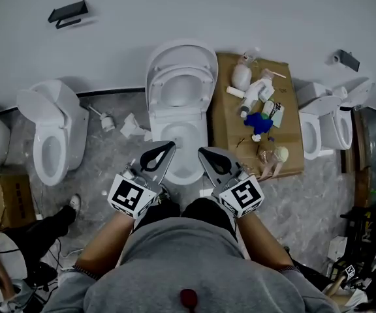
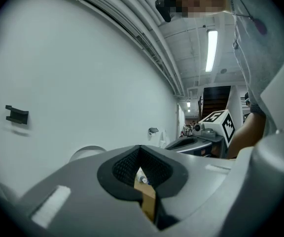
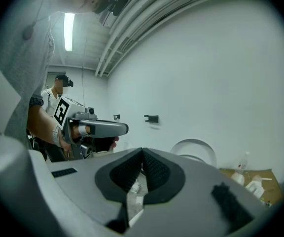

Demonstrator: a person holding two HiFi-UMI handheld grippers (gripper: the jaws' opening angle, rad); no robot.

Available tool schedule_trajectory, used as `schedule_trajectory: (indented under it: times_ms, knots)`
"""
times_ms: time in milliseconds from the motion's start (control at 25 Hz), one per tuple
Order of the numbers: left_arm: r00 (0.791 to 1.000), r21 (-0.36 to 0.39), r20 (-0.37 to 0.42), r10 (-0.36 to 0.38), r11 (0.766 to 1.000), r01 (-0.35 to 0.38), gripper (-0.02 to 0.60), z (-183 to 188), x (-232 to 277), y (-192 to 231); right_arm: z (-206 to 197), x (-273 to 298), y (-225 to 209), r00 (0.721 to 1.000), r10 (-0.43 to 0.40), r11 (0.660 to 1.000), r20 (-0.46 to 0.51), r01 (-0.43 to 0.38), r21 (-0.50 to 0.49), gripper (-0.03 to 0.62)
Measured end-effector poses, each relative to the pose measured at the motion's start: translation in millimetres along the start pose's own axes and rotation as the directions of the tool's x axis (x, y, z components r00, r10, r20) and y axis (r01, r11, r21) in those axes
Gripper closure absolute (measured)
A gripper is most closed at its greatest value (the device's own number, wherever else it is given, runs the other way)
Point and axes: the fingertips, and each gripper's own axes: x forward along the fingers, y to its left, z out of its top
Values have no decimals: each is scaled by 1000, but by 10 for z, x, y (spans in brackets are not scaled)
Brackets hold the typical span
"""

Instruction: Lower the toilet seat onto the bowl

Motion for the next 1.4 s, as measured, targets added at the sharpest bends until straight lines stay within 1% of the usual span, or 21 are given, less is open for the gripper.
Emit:
schedule_trajectory:
  times_ms: [240,480,800,1000,1080,1160,1320,1400]
  knots:
    - [1000,-21,6,24,999,-24,578,-16,279,243,-11,206,-355,1000,-15,1000,-11,15,-22,588]
    - [997,-26,-3,79,997,-79,578,-86,592,512,-97,461,-762,999,7,998,-47,-10,-65,588]
    - [992,-25,-12,124,992,-124,578,-198,1102,906,-255,815,-1387,996,11,998,-86,-15,-54,588]
    - [988,-32,-23,151,988,-152,578,-289,1353,1159,-377,1100,-1693,991,14,997,-130,-23,-74,586]
    - [988,-31,-30,151,988,-152,578,-332,1453,1239,-455,1217,-1805,985,24,996,-168,-39,-84,582]
    - [988,-27,-37,149,988,-150,578,-368,1544,1324,-538,1362,-1908,975,35,993,-219,-59,-104,506]
    - [986,-34,-52,159,986,-160,578,-489,1673,1442,-707,1583,-2062,953,33,982,-301,-87,-168,500]
    - [984,-35,-55,167,985,-169,578,-547,1743,1513,-791,1679,-2146,937,29,975,-349,-103,-197,492]
